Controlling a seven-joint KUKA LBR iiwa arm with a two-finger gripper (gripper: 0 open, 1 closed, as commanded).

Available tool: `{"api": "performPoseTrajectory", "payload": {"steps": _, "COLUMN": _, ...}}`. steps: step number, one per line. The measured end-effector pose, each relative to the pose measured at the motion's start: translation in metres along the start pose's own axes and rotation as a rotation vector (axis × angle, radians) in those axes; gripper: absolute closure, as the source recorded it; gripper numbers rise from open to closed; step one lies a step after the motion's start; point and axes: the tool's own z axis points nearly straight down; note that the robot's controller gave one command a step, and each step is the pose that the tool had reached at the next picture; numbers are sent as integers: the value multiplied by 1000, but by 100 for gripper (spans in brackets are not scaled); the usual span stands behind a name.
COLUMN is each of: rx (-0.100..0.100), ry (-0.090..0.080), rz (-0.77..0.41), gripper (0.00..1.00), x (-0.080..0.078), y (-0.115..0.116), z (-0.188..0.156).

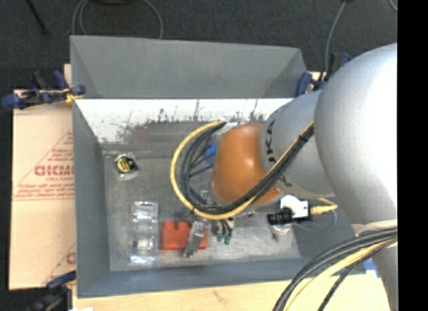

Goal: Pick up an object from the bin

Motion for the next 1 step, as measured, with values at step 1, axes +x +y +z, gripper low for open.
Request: {"api": "performPoseTrajectory", "payload": {"steps": 1, "rx": 5, "ry": 8, "rz": -181, "gripper": 100, "x": 1, "y": -1, "z": -153}}
